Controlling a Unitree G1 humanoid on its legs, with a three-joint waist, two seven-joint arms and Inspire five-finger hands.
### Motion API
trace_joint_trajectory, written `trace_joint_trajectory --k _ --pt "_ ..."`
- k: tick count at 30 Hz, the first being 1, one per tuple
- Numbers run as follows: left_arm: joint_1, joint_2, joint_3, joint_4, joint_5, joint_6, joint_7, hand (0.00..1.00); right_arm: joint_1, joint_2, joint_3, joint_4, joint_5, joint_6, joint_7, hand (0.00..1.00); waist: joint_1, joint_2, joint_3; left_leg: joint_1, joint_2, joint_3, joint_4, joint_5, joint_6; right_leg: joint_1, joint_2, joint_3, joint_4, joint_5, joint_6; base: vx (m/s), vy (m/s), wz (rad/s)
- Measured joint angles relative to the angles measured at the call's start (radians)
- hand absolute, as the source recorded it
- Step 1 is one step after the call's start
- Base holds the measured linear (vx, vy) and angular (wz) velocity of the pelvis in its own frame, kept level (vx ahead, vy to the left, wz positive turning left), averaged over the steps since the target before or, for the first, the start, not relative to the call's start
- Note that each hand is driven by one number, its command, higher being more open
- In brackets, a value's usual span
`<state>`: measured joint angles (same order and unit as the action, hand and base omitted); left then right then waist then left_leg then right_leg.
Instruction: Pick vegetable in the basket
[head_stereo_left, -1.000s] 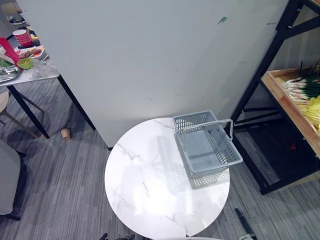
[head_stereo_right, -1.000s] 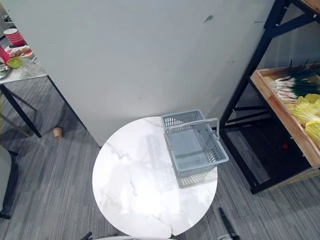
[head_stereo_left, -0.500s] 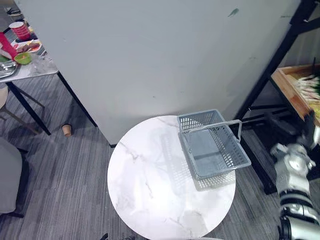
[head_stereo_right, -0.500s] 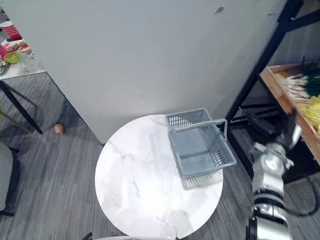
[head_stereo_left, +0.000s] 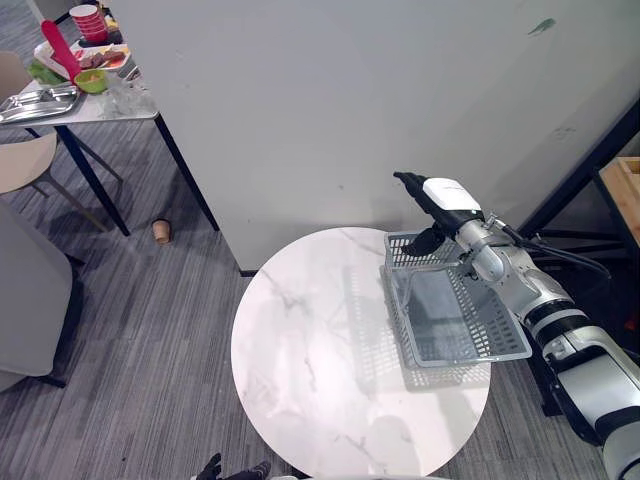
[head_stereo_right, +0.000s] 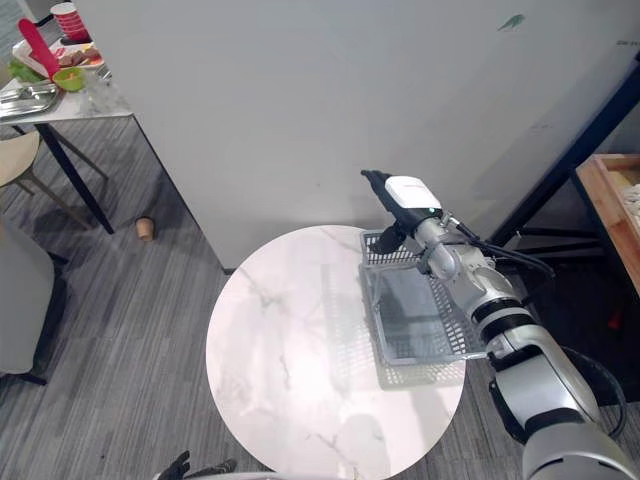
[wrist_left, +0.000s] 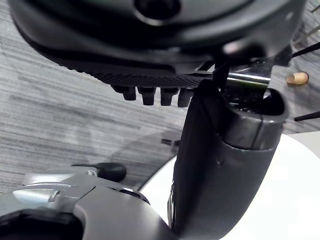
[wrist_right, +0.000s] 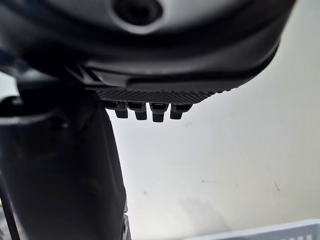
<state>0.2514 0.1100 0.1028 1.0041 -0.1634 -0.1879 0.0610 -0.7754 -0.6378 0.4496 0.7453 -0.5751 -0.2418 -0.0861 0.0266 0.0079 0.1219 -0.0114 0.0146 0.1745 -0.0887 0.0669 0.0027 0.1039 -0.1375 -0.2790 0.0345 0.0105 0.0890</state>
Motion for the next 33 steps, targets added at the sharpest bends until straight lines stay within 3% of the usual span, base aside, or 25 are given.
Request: trace_joint_trajectory --k 13,16,18,20,25,33 --pt "0.0 -0.017 -0.001 -0.02 0.019 -0.009 0.004 1.0 -0.068 -0.098 0.002 0.107 -0.019 0.036 0.01 1.0 -0.007 0.021 0.027 -0.045 -0.006 -0.023 -0.005 0.062 -0.027 -0.033 -0.001 -0.022 -0.022 0.008 0.0 -0.06 -0.017 -0.02" --pt "0.0 -0.017 -0.002 -0.02 0.019 -0.02 0.003 1.0 -0.078 -0.107 -0.022 0.127 -0.012 0.042 0.01 1.0 -0.008 0.024 0.036 -0.046 -0.012 -0.032 -0.007 0.064 -0.025 -0.038 -0.005 -0.022 -0.027 -0.011 0.018 -0.13 -0.017 -0.14" --pt "-0.001 -0.013 -0.005 -0.02 0.019 -0.024 0.001 1.0 -0.083 -0.108 -0.059 0.127 -0.007 0.043 0.008 1.0 -0.008 0.015 0.041 -0.053 -0.028 -0.041 -0.008 0.065 -0.023 -0.048 -0.022 -0.023 -0.026 -0.057 0.022 -0.15 -0.018 -0.1" --pt "-0.003 -0.013 -0.009 -0.018 0.019 -0.022 0.001 1.0 -0.083 -0.112 -0.08 0.148 0.032 0.051 0.004 1.0 -0.02 0.031 0.048 -0.061 -0.022 -0.046 -0.008 0.073 -0.011 -0.058 -0.019 -0.024 -0.021 -0.064 0.024 -0.19 -0.009 0.03" --pt "-0.003 -0.012 -0.01 -0.019 0.019 -0.022 0.001 1.0 -0.083 -0.14 -0.08 0.159 0.067 0.063 0.004 1.0 -0.03 0.037 0.05 -0.081 -0.018 -0.044 -0.008 0.07 -0.007 -0.063 -0.011 -0.011 -0.05 -0.063 0.027 -0.08 0.009 -0.02" --pt "-0.024 0.0 -0.02 -0.028 0.019 -0.022 -0.001 1.0 -0.083 -0.145 -0.08 0.214 0.066 0.068 0.009 1.0 -0.014 0.021 0.06 -0.098 -0.046 -0.053 -0.007 0.074 0.005 -0.072 -0.029 -0.014 -0.051 -0.034 0.029 0.06 0.003 0.06"
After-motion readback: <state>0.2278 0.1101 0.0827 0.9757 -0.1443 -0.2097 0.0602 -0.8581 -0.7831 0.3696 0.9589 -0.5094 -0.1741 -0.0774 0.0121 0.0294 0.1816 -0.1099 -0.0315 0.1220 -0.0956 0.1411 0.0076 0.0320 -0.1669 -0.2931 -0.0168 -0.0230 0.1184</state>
